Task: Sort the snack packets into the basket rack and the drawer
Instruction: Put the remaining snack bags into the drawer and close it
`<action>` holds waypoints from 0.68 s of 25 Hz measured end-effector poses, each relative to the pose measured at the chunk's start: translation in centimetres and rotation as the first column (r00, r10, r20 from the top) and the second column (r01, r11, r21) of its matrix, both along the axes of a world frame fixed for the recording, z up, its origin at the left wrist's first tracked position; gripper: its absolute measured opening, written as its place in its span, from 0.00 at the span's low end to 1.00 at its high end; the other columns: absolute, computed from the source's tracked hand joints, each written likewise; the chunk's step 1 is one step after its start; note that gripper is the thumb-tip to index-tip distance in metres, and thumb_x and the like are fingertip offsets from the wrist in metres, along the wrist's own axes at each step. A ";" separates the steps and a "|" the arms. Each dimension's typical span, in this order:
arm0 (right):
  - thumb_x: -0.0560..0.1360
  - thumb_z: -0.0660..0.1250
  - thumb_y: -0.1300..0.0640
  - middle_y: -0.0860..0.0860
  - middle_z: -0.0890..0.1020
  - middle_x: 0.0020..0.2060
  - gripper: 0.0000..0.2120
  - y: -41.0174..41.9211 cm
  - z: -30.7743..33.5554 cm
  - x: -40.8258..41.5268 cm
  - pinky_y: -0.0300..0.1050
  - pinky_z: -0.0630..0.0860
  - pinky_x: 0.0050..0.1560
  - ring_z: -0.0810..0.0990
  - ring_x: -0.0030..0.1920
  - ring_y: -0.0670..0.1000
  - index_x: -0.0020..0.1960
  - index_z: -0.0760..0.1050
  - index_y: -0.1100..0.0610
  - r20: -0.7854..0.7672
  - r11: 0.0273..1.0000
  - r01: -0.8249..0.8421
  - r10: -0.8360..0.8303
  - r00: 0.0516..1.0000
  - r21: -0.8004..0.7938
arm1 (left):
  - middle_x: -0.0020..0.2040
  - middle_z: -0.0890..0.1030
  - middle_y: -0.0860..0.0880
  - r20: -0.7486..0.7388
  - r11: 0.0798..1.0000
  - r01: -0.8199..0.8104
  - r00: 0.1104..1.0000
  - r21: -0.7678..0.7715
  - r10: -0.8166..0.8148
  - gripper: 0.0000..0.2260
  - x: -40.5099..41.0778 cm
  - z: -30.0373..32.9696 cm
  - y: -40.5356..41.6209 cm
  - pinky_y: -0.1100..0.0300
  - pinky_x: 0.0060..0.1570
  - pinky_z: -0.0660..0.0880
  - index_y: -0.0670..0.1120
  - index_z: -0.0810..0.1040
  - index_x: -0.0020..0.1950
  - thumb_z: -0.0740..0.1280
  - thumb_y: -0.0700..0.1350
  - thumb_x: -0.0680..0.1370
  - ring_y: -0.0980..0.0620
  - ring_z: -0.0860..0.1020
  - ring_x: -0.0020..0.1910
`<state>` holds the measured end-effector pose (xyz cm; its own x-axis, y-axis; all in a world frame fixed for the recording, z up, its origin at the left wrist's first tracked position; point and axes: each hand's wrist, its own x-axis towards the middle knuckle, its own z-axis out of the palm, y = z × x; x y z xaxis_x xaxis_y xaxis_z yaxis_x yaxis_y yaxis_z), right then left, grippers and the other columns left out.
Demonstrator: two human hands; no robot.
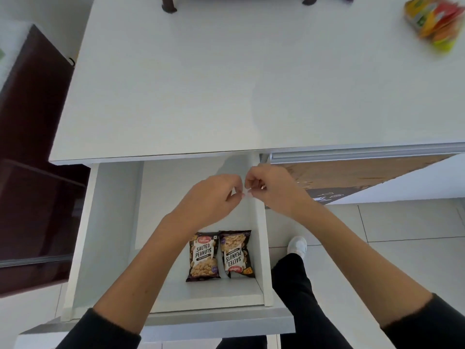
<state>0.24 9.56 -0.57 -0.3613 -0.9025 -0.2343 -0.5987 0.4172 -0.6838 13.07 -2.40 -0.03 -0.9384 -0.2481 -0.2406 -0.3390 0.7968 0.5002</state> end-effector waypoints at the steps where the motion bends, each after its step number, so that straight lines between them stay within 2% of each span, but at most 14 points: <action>1: 0.70 0.70 0.66 0.49 0.77 0.39 0.08 1.1 1.1 -1.3 0.28 0.69 0.40 0.74 0.37 0.44 0.41 0.76 0.54 0.040 0.995 0.082 -0.079 0.996 -0.064 | 0.33 0.69 0.57 -0.063 1.000 0.011 0.998 0.026 -0.009 0.06 -1.8 1.5 0.6 0.59 0.34 0.64 0.49 0.75 0.49 0.62 0.49 0.79 0.58 0.69 0.33; 3: 0.69 0.72 0.65 0.50 0.79 0.37 0.12 3.1 2.9 -4.7 0.29 0.71 0.40 0.75 0.36 0.43 0.37 0.74 0.50 0.130 0.953 0.253 -0.234 0.964 -0.165 | 0.33 0.70 0.57 -0.182 0.996 0.023 0.983 0.081 -0.008 0.05 -5.7 3.5 1.9 0.59 0.34 0.66 0.49 0.75 0.48 0.62 0.49 0.79 0.59 0.70 0.33; 6: 0.70 0.71 0.65 0.49 0.81 0.37 0.08 5.8 4.5 -11.0 0.30 0.74 0.41 0.77 0.38 0.43 0.39 0.76 0.54 0.171 0.834 0.466 -0.434 0.885 -0.296 | 0.38 0.74 0.55 -0.304 0.992 -0.006 0.952 0.124 0.043 0.02 -11.8 4.4 3.5 0.56 0.40 0.73 0.51 0.75 0.47 0.63 0.47 0.78 0.56 0.73 0.38; 9: 0.72 0.69 0.64 0.49 0.81 0.39 0.05 8.6 4.8 -19.5 0.36 0.76 0.42 0.78 0.42 0.47 0.41 0.76 0.56 0.074 0.697 0.587 -0.617 0.783 -0.412 | 0.48 0.75 0.54 -0.404 0.995 -0.035 0.912 0.096 0.071 0.04 -19.2 3.7 5.0 0.56 0.45 0.74 0.50 0.75 0.52 0.63 0.45 0.78 0.54 0.74 0.46; 11: 0.72 0.68 0.63 0.50 0.79 0.44 0.05 10.1 3.7 -25.4 0.45 0.75 0.49 0.77 0.48 0.52 0.46 0.76 0.55 -0.022 0.621 0.648 -0.729 0.684 -0.441 | 0.56 0.73 0.51 -0.373 0.996 -0.083 0.924 0.032 0.089 0.10 -24.2 2.8 6.1 0.53 0.49 0.75 0.49 0.73 0.59 0.63 0.45 0.78 0.50 0.73 0.52; 12: 0.72 0.68 0.61 0.51 0.78 0.47 0.07 10.8 3.1 -28.6 0.47 0.72 0.54 0.76 0.51 0.55 0.50 0.75 0.56 -0.071 0.588 0.678 -0.776 0.627 -0.441 | 0.59 0.71 0.49 -0.328 0.995 -0.103 0.940 -0.001 0.097 0.13 -26.9 2.3 6.8 0.52 0.50 0.75 0.48 0.72 0.62 0.63 0.46 0.78 0.47 0.72 0.54; 14: 0.72 0.70 0.55 0.56 0.74 0.55 0.19 11.6 2.5 -33.9 0.48 0.61 0.59 0.72 0.56 0.60 0.60 0.71 0.58 -0.134 0.538 0.740 -0.835 0.534 -0.404 | 0.63 0.69 0.46 -0.258 0.992 -0.117 0.961 -0.044 0.102 0.17 -31.4 1.5 8.1 0.51 0.53 0.73 0.47 0.69 0.66 0.63 0.48 0.78 0.44 0.70 0.57; 17: 0.71 0.71 0.44 0.58 0.67 0.62 0.35 11.8 3.5 -40.6 0.50 0.61 0.61 0.70 0.59 0.58 0.72 0.59 0.51 -0.016 0.500 0.809 -0.853 0.521 -0.310 | 0.64 0.67 0.44 -0.217 0.976 -0.205 0.952 0.078 0.217 0.22 -38.9 2.0 9.7 0.51 0.56 0.70 0.48 0.62 0.72 0.60 0.52 0.79 0.41 0.68 0.61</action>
